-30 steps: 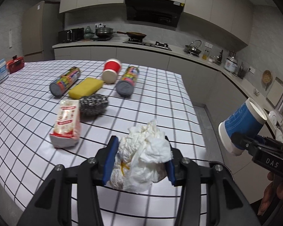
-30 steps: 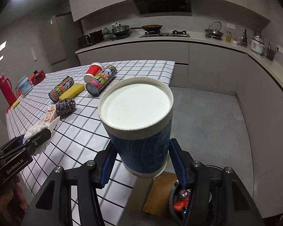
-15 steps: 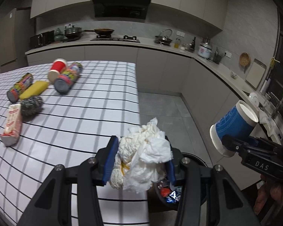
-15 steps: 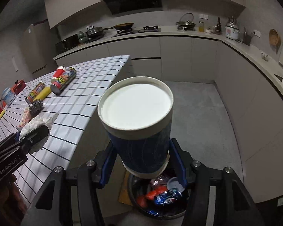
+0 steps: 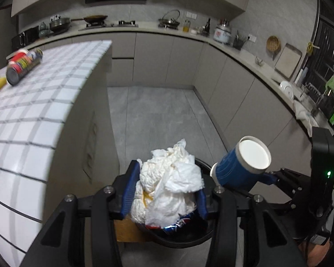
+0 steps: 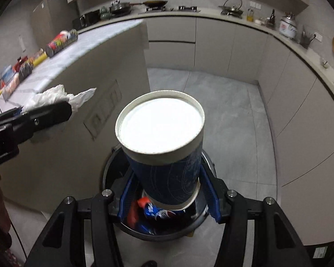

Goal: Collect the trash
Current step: 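Open both tools to drop the tissue and blue cup into the bin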

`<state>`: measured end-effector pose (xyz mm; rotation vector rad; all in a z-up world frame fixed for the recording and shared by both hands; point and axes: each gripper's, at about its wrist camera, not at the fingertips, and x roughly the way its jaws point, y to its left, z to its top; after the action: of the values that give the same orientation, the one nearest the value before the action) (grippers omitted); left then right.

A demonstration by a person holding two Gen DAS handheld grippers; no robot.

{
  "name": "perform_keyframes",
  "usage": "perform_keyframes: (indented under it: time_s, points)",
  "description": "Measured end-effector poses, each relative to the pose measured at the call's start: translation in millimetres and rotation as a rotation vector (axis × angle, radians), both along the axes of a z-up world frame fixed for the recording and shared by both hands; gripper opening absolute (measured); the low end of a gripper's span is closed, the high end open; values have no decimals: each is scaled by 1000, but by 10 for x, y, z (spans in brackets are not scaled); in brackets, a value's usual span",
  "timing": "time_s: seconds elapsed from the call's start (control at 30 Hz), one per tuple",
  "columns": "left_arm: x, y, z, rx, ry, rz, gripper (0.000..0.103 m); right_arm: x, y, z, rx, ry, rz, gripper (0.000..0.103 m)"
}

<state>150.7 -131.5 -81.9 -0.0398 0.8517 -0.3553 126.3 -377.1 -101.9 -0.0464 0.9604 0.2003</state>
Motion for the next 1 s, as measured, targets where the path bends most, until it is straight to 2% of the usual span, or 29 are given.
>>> perform_keyframes:
  time_s: [0.23, 0.4, 0.47, 0.5, 0.53, 0.57, 0.77, 1.0]
  points:
    - [10, -171, -386, 4, 62, 14, 47, 78, -122, -432, -18, 47, 45, 58]
    - [82, -272, -546, -18, 88, 11, 49, 183, -105, -797, -33, 91, 129, 58]
    - [142, -303, -656, -38, 128, 3, 68, 230, -33, -980, -58, 126, 191, 65]
    - [165, -272, -709, -34, 153, 29, 84, 250, -21, -1074, -85, 142, 194, 80]
    - [167, -239, -721, -35, 157, 52, 86, 252, -44, -1187, -105, 164, 187, 88]
    - [145, -191, -703, -37, 152, 70, 87, 245, -68, -1214, -101, 170, 189, 88]
    - [13, -64, -374, 2, 79, 98, 92, 159, -269, -1000, -59, 126, 99, 89]
    - [38, -56, 137, 8, -27, 116, 96, 335, -321, -446, -32, 87, -53, 92]
